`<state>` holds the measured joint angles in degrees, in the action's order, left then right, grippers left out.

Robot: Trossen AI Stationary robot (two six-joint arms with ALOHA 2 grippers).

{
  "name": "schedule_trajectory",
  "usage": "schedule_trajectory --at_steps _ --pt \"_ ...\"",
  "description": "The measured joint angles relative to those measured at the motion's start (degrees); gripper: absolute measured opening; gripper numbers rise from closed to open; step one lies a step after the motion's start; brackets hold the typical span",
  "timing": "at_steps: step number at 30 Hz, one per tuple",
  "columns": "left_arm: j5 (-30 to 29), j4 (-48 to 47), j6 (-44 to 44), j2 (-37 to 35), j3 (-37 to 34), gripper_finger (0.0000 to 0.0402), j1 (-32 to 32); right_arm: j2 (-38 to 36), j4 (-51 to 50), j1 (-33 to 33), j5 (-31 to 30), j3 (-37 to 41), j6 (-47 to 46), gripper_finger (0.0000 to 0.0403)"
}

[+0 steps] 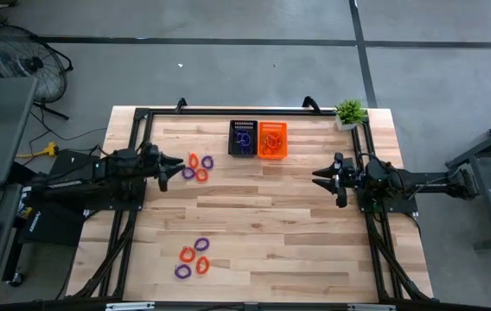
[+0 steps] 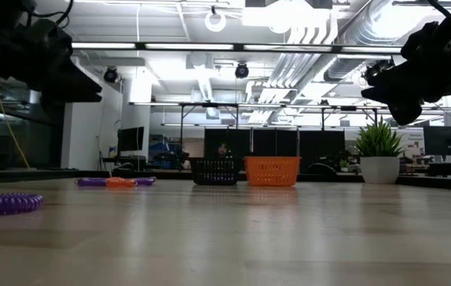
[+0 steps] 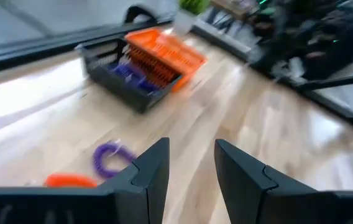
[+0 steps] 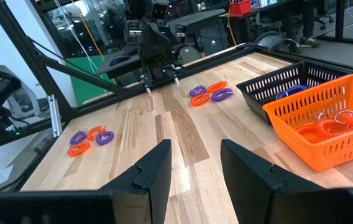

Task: Sort spring keychains
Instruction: Put the orange spring keychain in the orange bin

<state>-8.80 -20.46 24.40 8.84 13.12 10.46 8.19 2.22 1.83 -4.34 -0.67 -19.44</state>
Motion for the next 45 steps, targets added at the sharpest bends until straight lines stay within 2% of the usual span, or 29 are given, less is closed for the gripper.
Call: schedule_trajectory --at_steps 6,9,20,23,26,32,40,45 --pt "-6.55 -10.93 7.29 12.66 8.49 0.0126 0.06 0.00 0.07 0.00 -0.02 0.00 0.00 0.0134" --pt "-6.73 -14.42 10.72 19.42 12.63 0.0126 1.37 0.00 0.09 0.00 -0.02 0.00 0.00 0.0134" --pt "10.83 -16.47 11.50 43.41 23.19 0.0126 12.93 0.00 0.13 0.00 0.05 0.02 0.00 0.0134" --pt "12.85 -18.83 12.27 49.54 26.71 0.0126 14.83 0.00 0.13 0.00 0.05 0.02 0.00 0.0134" --pt "12.05 -24.32 12.36 55.23 30.43 0.0126 16.31 0.00 0.13 0.00 0.05 0.02 0.00 0.0134" --pt "8.31 -31.25 14.59 63.87 35.18 0.0126 19.14 0.00 0.15 0.00 0.07 0.02 0.00 0.0134" --pt "9.72 -26.75 26.32 70.63 35.79 0.0126 20.06 0.00 0.15 0.00 0.07 0.02 0.00 0.0134" --pt "9.71 -24.47 28.73 73.72 35.79 0.0126 20.04 0.00 0.15 0.00 0.07 0.02 0.00 0.0134"
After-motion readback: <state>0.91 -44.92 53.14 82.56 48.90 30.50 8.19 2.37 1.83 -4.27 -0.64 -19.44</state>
